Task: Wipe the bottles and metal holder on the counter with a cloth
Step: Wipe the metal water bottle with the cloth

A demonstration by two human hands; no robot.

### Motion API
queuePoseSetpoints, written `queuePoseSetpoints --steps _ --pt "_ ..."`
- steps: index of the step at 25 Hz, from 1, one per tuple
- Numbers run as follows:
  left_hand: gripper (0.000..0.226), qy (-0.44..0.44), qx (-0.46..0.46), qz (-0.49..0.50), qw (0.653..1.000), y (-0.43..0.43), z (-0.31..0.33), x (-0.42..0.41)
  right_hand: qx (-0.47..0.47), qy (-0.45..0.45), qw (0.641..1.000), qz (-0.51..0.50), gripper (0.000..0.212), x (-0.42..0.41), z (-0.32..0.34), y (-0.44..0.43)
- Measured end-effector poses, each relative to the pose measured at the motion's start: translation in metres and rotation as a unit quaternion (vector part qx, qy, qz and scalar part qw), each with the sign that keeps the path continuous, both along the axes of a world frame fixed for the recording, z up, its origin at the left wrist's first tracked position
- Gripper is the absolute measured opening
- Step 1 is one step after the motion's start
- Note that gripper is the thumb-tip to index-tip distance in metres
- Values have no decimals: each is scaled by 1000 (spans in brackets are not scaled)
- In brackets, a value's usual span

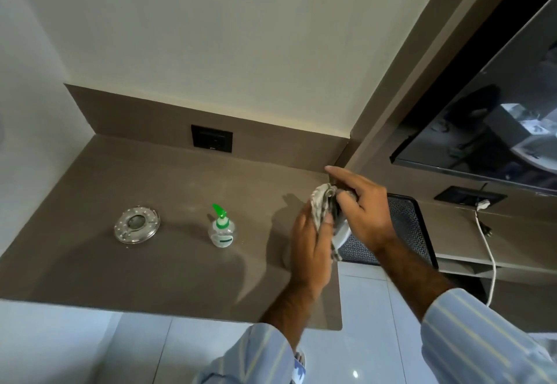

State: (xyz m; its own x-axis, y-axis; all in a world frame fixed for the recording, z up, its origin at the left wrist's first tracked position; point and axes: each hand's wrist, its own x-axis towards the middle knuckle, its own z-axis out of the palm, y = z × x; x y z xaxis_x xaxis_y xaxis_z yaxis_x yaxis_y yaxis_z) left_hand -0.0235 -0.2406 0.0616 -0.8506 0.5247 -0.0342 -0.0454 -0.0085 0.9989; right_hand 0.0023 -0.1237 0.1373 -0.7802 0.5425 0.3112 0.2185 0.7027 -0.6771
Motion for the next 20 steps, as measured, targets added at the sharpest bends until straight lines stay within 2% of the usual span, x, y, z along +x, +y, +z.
queuePoseSetpoints --steps 1,4,5,9,11,13,15,16,19,20 --pt "37 -23 -7 22 999 -2 -14 -1 -3 10 1000 2 50 -1 -1 1" --pt "32 -162 -60 63 983 -9 -38 -17 -11 28 999 12 48 -1 -3 -2" --pt "33 -166 -61 68 982 -4 -36 -23 -6 34 999 18 46 -2 -4 -4" --pt "34 -10 -6 46 999 14 -11 -11 4 42 999 31 45 -5 -7 -5" --pt "35 -32 -3 78 996 6 -25 -5 6 40 999 33 46 -1 -7 -6" --pt "31 -118 -52 106 986 -2 -46 -12 9 39 999 33 46 1 -8 -11" --pt "29 -170 -52 92 980 -2 -46 -26 23 38 998 40 45 -3 -11 -18" --pt "27 -170 -26 82 982 1 -36 -30 26 35 998 39 45 -5 -12 -20" --pt "29 -38 12 21 999 6 -15 -17 37 33 998 32 47 -6 -10 -21" --pt "32 -23 12 20 999 1 -19 -12 42 31 998 31 49 -3 -8 -22"
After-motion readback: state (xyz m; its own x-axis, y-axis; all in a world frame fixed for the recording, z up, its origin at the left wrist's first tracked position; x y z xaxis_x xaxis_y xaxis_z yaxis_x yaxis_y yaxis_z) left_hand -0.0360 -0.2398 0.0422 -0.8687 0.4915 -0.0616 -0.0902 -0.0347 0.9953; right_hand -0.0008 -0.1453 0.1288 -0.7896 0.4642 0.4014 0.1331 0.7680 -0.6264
